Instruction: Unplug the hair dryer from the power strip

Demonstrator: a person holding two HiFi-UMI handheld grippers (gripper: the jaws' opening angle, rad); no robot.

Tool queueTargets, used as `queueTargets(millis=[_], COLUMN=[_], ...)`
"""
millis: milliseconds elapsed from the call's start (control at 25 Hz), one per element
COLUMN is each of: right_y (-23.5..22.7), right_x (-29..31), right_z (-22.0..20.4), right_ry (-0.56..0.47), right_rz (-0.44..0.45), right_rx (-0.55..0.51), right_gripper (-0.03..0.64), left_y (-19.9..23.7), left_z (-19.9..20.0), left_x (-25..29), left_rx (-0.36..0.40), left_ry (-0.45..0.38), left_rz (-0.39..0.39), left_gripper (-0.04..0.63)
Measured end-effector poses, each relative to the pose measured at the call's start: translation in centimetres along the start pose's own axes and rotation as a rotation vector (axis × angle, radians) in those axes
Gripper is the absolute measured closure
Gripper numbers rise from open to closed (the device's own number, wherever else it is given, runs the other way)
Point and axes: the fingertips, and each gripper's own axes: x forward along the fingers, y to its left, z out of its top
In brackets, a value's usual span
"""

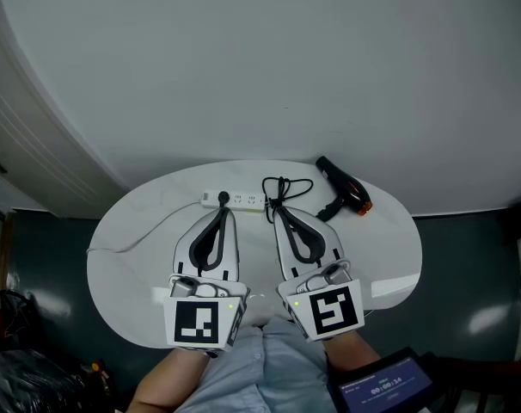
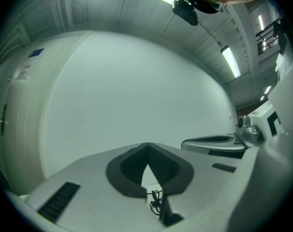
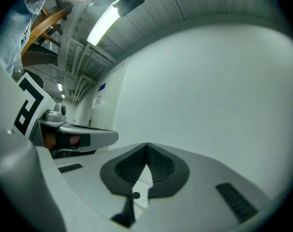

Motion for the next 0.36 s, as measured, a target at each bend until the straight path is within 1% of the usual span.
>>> queueTargets(millis=[160, 360], right_y=[0.18, 0.15], right_x=[0.35, 0.14], right_z=[0.86, 0.76], right_ry=[-0.074, -0.074], right_rz=[0.008, 0.012], right_rx=[0.009, 0.004], right_gripper=[0.617, 0.617], left_y=[0.18, -0.10], left_z=[-0.59, -0.17], left_x=[-0.01, 0.12], left_rx=[0.035, 0.038], left_ry=[0.020, -0.005], left_rz=[-0.001, -0.002], left_gripper=[0.598, 0.598])
